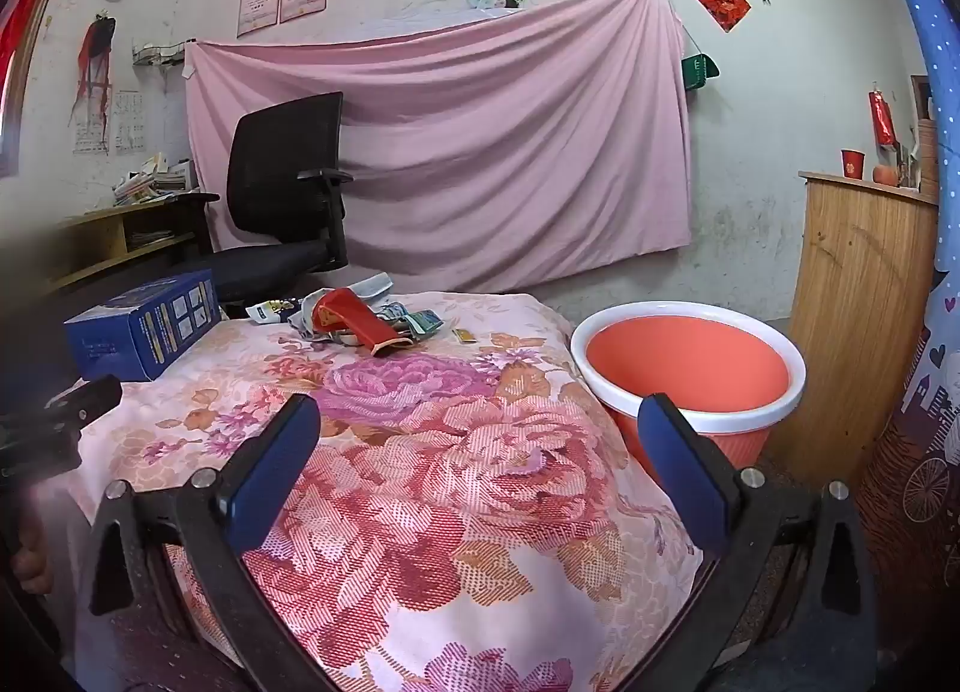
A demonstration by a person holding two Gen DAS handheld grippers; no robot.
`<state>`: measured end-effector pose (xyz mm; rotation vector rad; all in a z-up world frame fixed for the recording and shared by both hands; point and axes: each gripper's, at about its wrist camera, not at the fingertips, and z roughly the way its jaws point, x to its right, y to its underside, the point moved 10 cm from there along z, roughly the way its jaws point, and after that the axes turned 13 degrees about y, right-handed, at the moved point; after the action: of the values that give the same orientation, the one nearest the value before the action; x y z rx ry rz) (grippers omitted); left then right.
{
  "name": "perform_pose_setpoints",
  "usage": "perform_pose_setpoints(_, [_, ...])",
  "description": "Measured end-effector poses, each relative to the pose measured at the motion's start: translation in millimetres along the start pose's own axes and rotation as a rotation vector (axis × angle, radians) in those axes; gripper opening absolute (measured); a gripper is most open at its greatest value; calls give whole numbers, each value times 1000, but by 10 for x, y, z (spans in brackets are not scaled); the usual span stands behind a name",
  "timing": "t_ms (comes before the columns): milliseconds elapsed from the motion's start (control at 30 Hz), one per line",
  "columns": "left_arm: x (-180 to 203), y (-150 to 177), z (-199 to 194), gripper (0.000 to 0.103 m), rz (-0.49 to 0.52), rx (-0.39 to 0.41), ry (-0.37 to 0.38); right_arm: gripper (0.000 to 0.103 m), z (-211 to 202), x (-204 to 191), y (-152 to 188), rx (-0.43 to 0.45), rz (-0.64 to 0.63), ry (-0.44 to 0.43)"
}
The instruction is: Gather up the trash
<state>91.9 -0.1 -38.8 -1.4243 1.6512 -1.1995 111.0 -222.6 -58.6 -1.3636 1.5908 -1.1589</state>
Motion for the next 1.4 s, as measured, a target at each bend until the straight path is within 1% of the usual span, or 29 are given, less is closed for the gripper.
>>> perform_pose_setpoints(1400, [-27, -24, -39, 102, 3, -4, -3, 103, -17, 9, -21, 3, 6, -2])
